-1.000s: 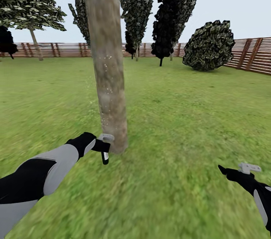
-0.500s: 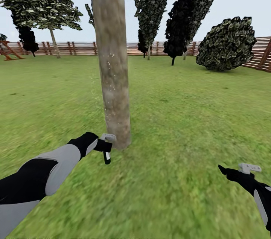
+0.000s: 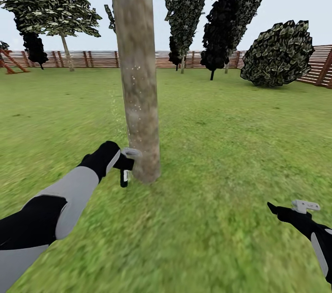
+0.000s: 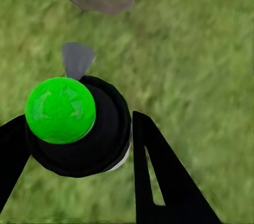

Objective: In the garden, pick up the pesticide atomizer on the floor and spray pesticide onto both trees until each tree trunk is fully covered.

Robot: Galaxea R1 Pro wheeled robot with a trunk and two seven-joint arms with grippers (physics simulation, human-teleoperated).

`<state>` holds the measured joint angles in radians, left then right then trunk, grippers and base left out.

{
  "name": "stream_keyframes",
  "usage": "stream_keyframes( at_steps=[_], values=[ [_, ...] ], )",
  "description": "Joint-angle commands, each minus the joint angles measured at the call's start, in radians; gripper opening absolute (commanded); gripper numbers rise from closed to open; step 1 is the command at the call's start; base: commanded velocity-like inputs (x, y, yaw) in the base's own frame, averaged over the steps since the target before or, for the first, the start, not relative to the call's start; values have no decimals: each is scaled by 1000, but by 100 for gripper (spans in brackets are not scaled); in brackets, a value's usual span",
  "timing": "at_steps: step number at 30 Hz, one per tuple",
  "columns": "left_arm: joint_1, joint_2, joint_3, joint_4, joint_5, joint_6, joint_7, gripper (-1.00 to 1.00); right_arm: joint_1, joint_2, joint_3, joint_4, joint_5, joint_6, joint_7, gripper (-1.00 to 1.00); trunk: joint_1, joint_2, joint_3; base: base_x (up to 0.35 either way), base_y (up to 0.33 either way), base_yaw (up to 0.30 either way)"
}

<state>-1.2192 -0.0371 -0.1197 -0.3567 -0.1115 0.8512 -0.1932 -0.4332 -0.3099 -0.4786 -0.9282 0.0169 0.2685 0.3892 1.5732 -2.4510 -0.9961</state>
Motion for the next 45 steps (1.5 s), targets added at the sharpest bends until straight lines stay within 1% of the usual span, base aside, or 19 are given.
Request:
stream_keyframes(
  at_steps=[1, 2, 4, 8, 10, 12, 14, 16, 19, 23, 30, 33, 38, 42, 43, 45],
  values=[
    [0, -1, 1, -1, 1, 2, 39, -100, 0, 0, 0, 0, 0, 0, 0, 100, 0, 0, 0, 0, 0, 0],
    [0, -3, 0, -1, -6, 3, 100, -100, -1, 0, 0, -1, 0, 0, 0, 100, 0, 0, 0, 0, 0, 0],
    [0, -3, 1, -2, -9, 3, 148, -100, -1, 0, 0, -1, 0, 0, 0, 100, 0, 0, 0, 0, 0, 0],
    [0, -3, 2, -2, -9, 6, 165, -100, -1, 0, 0, -1, 0, 0, 0, 100, 0, 0, 0, 0, 0, 0],
    [0, -3, 4, -2, -7, 8, 159, -100, -1, 0, 0, -1, 0, 0, 0, 100, 0, 0, 0, 0, 0, 0],
    [-2, -3, 4, -2, -7, 19, 133, -100, 0, 0, 0, -1, -1, 0, 0, 100, 0, 0, 0, 0, 0, 0],
    [-4, -3, 5, -17, -7, 77, 72, -100, 0, 0, 0, -1, -1, 0, 0, 100, 0, 0, 0, 0, 0, 0],
    [-5, -3, 5, -47, -7, 115, 40, -100, -1, 0, 0, -1, -1, 0, 0, 100, 0, 0, 0, 0, 0, 0],
    [-6, -3, 5, -64, -9, 132, 28, -100, -1, 0, 0, -1, -2, 0, 0, 100, 0, 0, 0, 0, 0, 0],
    [-12, -3, 5, -68, -9, 136, 25, -100, 0, -1, -1, -1, -2, 0, 0, 100, 0, 0, 0, 0, 0, 0],
    [-109, -3, 5, -67, -6, 144, 25, -100, -1, -2, -2, -1, -2, 0, 0, 100, 0, 0, 0, 0, 0, 0],
    [-164, -3, 5, -63, -4, 145, 25, -100, -1, -2, -2, -1, -2, 0, 0, 100, 0, 0, 0, 0, 0, 0],
    [-228, -9, 5, -58, -4, 150, 25, -100, -1, -2, -2, -1, -2, 0, 0, 100, 0, 0, 0, 0, 0, 0],
    [-267, -10, 5, -54, -4, 150, 25, -100, -1, -2, -2, -1, -2, 0, 0, 100, 0, 0, 0, 0, 0, 0],
    [-277, -10, 5, -49, -4, 150, 25, -100, 0, -2, -2, -1, -1, 0, 0, 100, 0, 0, 0, 0, 0, 0],
    [-313, -10, 5, -25, -4, 151, 25, -100, 0, -2, -2, -1, -1, 0, 0, 100, 0, 0, 0, 0, 0, 0]
  ],
)
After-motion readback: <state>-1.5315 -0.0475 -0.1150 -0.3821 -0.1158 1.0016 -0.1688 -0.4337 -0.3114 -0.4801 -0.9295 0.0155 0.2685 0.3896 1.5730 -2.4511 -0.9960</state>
